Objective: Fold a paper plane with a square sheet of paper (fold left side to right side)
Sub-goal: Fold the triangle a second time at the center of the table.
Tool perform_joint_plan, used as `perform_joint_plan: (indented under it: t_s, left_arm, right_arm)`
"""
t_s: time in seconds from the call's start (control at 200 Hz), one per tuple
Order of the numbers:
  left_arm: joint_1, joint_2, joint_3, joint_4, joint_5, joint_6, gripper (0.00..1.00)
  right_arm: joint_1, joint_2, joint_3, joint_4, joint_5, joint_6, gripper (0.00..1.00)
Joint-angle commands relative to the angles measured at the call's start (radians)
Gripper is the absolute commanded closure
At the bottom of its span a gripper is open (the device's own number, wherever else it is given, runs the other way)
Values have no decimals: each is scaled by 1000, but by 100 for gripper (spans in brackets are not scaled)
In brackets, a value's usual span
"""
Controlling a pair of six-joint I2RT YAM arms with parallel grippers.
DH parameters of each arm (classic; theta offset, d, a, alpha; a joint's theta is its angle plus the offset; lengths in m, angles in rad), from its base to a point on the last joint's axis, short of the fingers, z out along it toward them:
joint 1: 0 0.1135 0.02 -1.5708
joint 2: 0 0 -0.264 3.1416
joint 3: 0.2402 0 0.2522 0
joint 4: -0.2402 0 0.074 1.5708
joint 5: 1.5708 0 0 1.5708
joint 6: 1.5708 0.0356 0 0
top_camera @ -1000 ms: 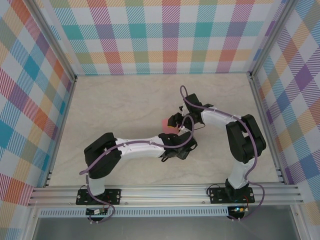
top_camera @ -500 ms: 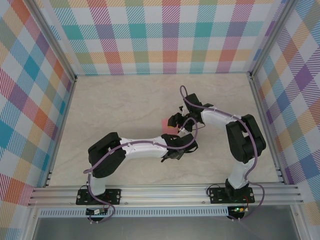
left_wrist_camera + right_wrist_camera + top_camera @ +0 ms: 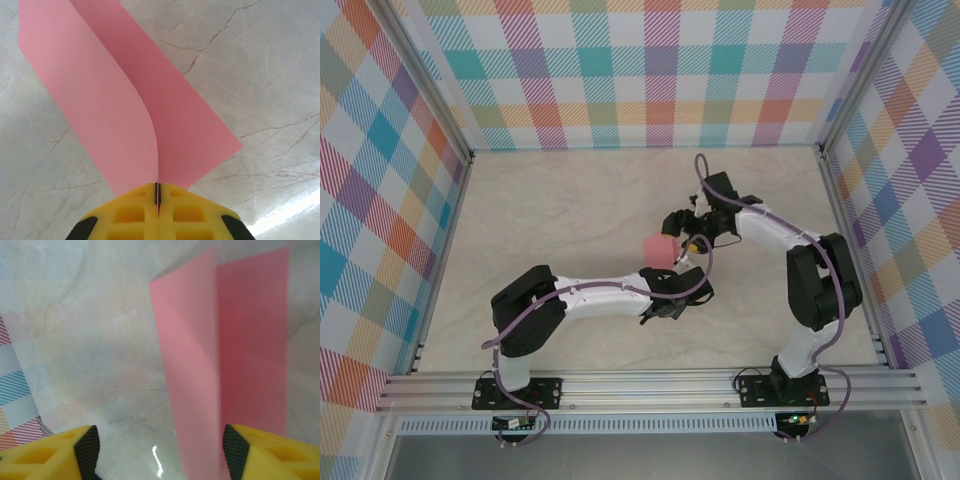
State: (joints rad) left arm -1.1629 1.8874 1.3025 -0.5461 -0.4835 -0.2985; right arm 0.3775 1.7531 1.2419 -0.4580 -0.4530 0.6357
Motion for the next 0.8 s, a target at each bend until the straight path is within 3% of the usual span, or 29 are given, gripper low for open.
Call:
perform_joint_plan:
  t_s: [0.0,0.185,0.31,0.48,0.64,0.795]
  left_arm:
    - [-6,-49,-24,15,28,-23,100]
    - [20,-84,-54,50,92,-33,100]
    - [61,-115,-85,92,190,-50,100]
    - [112,-141,-113,124,287,-75,100]
    - [154,-159,-136,148,355,-89,100]
    - [189,-185,-170,180,412,-109,100]
  right_arm:
    - [-55,-106,43,-57,7,-53,21]
    - [-146,-230,-62,-85,36,-83,18]
    - [-164,-319,-193,-64,32,-121,36]
    - [-157,-406,-454,141,-118,-44,64]
    - [-78,-392,-585,244,-122,-6,81]
    - [22,-347,-635,352,-86,62,88]
